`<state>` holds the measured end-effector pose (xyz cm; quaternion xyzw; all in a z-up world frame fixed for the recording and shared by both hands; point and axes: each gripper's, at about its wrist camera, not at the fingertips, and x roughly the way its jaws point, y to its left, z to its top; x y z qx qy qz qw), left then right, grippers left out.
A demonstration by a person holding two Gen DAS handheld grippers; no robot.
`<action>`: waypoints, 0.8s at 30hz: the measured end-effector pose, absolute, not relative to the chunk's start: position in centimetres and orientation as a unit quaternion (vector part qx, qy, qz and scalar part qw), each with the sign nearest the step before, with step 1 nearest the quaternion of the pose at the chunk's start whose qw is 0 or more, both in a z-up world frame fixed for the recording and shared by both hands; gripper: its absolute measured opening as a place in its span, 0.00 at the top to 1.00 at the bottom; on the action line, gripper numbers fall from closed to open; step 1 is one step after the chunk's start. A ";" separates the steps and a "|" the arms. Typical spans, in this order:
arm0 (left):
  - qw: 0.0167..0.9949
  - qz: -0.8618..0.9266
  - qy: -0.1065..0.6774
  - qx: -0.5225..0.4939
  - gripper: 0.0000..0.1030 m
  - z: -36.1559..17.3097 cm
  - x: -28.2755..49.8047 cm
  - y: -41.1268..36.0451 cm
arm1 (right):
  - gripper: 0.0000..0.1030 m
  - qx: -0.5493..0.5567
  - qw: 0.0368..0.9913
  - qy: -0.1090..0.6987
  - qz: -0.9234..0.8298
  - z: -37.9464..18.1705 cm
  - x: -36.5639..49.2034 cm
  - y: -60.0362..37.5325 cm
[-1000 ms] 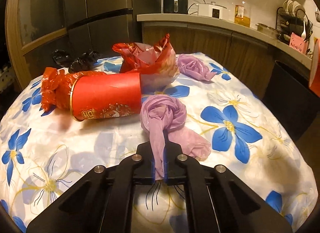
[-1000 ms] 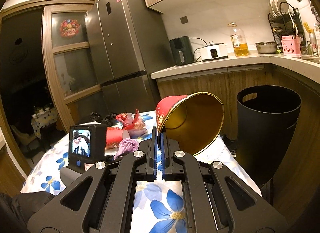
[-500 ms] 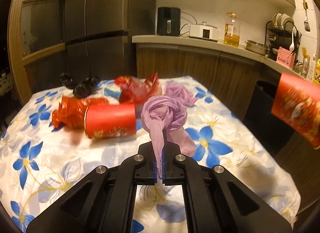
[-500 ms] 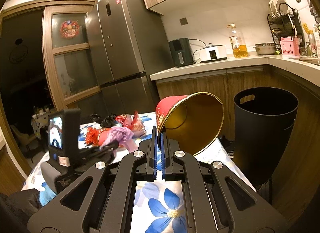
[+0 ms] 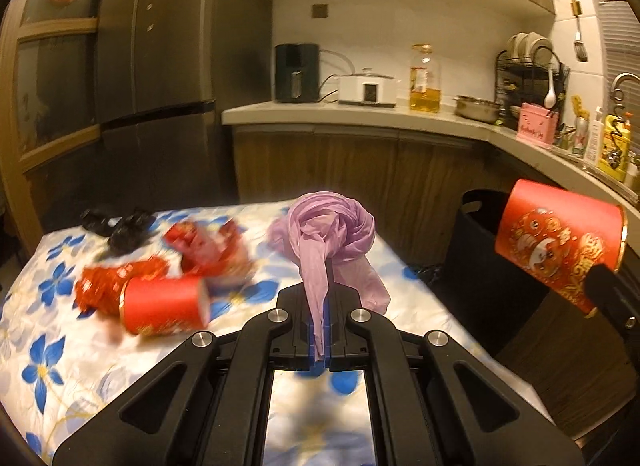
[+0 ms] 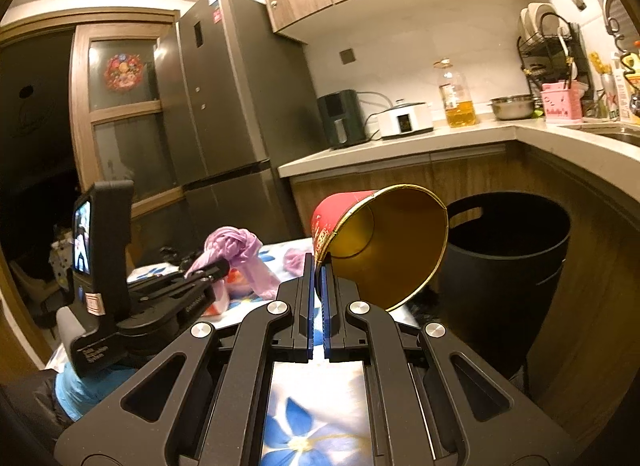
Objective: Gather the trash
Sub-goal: 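Carry the held glove and red cup over the black bin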
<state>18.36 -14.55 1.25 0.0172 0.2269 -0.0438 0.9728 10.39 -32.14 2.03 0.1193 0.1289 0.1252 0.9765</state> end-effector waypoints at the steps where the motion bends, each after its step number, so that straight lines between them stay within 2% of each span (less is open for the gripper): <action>1: 0.974 -0.050 0.222 0.019 0.98 1.6 18.5 -15.2 | 0.97 0.121 0.977 0.126 0.119 2.2 10.5 -32.7; 14: 0.973 -0.141 0.180 0.034 0.98 5.2 22.3 -25.0 | 0.97 0.128 0.986 0.104 0.037 3.9 13.7 -39.9; 24: 0.964 -0.195 0.175 0.043 0.98 4.4 26.2 -31.7 | 0.97 0.140 0.984 0.115 0.000 3.8 17.6 -45.5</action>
